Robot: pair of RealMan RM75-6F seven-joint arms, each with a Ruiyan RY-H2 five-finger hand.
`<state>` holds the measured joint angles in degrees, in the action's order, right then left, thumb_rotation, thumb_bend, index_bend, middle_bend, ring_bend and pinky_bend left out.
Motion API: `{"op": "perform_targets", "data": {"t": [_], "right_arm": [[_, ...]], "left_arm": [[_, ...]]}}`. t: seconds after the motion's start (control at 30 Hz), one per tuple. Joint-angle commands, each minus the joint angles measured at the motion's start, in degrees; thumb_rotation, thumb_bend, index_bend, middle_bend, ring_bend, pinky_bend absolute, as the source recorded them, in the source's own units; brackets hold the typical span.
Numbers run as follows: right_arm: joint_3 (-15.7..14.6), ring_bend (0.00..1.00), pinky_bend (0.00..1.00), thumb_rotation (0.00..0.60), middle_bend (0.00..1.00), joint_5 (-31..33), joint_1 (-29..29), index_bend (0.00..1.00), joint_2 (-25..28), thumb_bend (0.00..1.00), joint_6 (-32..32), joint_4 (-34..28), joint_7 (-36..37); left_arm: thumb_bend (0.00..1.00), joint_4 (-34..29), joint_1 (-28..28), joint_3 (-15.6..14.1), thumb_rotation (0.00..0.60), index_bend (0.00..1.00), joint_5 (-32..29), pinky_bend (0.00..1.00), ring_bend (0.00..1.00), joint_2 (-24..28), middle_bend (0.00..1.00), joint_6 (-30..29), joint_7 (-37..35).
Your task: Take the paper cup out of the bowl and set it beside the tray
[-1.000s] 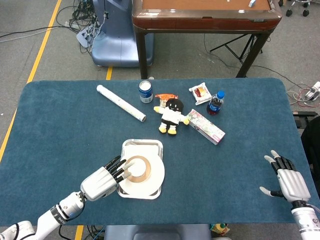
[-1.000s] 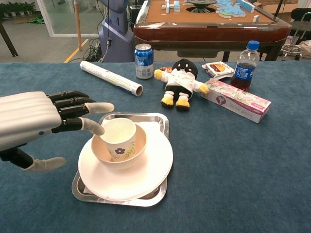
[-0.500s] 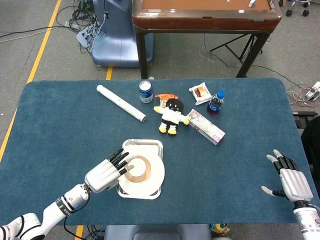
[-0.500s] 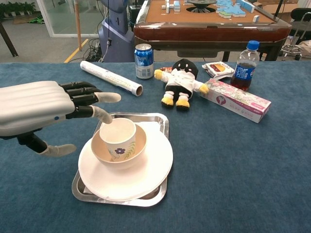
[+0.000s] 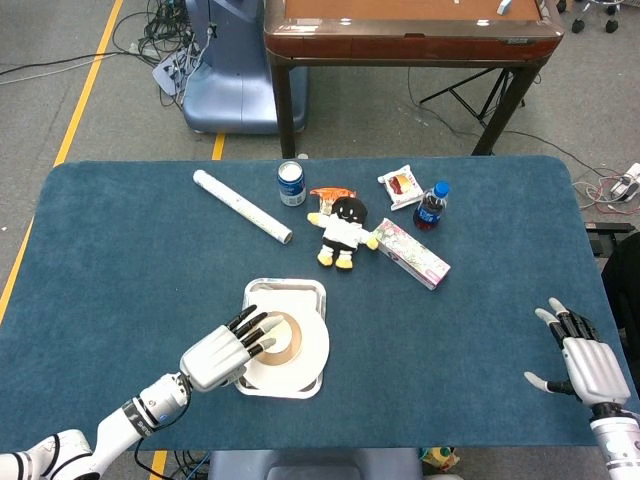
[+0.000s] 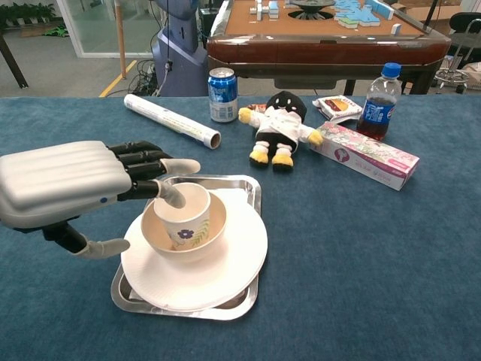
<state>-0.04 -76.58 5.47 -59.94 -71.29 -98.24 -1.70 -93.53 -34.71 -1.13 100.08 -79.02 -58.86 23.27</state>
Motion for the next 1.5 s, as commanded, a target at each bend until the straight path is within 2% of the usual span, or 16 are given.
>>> {"op": "perform_targets", "data": {"t": [0.03, 0.67, 1.1, 1.5], "right_arm": [[0.01, 0.00, 0.00, 0.600, 0.00, -0.09, -0.06, 0.00, 0.09, 0.22, -0.13, 0.00, 0.16], [0.36, 0.00, 0.00, 0.600, 0.00, 0.61, 0.06, 0.00, -0.07, 0.22, 0.15, 0.51, 0.38], [0.41, 0.00, 0.00, 0.600, 0.00, 0.69, -0.04, 0.00, -0.07, 0.22, -0.05, 0.51, 0.23], [0.56, 0.00, 0.00, 0.600, 0.00, 1.14, 0.06, 0.00, -0.21, 0.22, 0.14, 0.64, -0.02]], "left_arm": [[0.32, 0.06, -0.29, -0.06, 0.600, 0.22, -0.18, 0.00, 0.00, -0.48, 0.00, 0.25, 0.18], [0.32, 3.40, -2.54, -0.06, 0.600, 0.24, -1.95, 0.00, 0.00, -2.41, 0.00, 1.60, -2.85], [0.32, 7.16, -3.01, -1.27, 0.600, 0.32, -0.98, 0.00, 0.00, -5.18, 0.00, 0.12, -7.01], [0.32, 10.14, -3.60, -1.57, 0.600, 0.43, 0.79, 0.00, 0.00, -6.78, 0.00, -2.58, -10.29]]}}
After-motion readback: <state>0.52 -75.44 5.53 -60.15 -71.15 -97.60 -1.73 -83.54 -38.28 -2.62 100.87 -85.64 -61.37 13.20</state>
